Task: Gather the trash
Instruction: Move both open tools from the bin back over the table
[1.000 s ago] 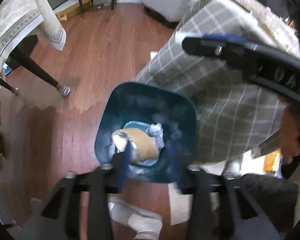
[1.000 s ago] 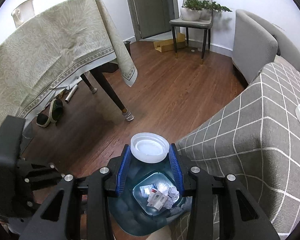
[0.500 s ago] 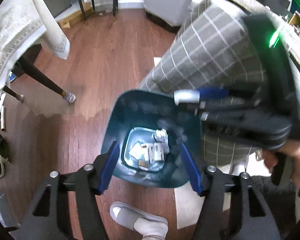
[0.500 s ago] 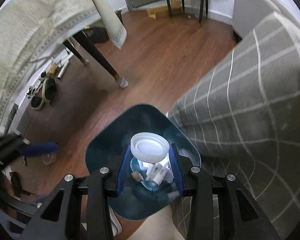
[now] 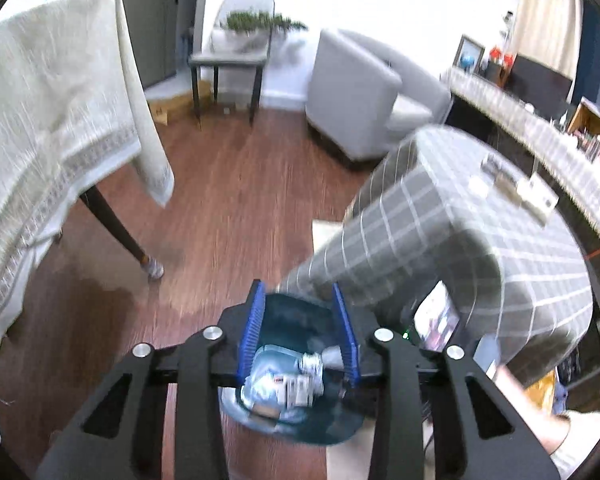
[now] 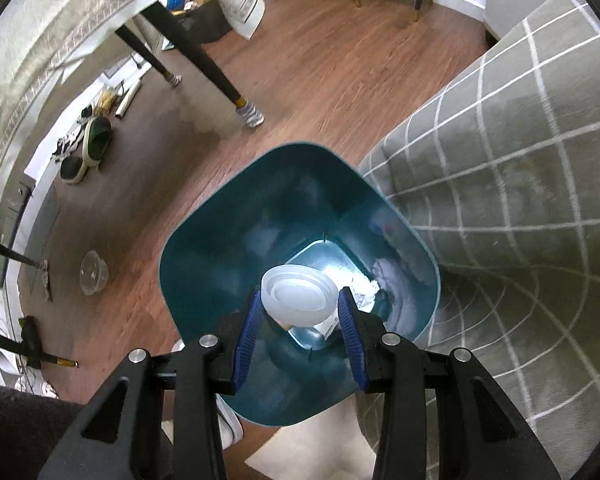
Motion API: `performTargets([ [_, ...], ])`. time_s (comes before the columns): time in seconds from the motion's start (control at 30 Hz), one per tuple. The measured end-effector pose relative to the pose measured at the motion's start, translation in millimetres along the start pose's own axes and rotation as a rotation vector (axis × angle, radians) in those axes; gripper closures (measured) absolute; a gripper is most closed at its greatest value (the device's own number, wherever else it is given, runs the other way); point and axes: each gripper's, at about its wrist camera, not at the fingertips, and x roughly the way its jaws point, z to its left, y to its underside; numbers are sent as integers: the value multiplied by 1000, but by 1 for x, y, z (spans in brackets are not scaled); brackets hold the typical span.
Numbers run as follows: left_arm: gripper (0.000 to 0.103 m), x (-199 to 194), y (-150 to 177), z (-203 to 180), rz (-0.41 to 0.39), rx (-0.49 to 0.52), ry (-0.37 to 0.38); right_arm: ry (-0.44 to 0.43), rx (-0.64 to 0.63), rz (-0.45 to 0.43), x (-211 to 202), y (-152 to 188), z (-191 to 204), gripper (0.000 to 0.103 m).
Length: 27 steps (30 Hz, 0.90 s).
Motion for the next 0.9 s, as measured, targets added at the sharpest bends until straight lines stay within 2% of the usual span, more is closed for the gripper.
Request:
performTargets([
  [0.13,67,-13,-9,-2,-64,-32,1,15,-7,10,3,6,4,49],
  [0.27,67,-30,-18,-10,-129,-41,13,-6,-34,26,5,8,12,45],
  [0.37,67,-38,-20,-16,-169,-28,7,-17,-48,6,-3,9,12,45],
  [0.57,67,-40,-25,-26,-197,-1,-1,-24,-85,-117,-47,8,15,45],
  [0.9,67,-34,-35,-35,-212,-25,-12,-75,-126,-309,-122,11,13,45],
])
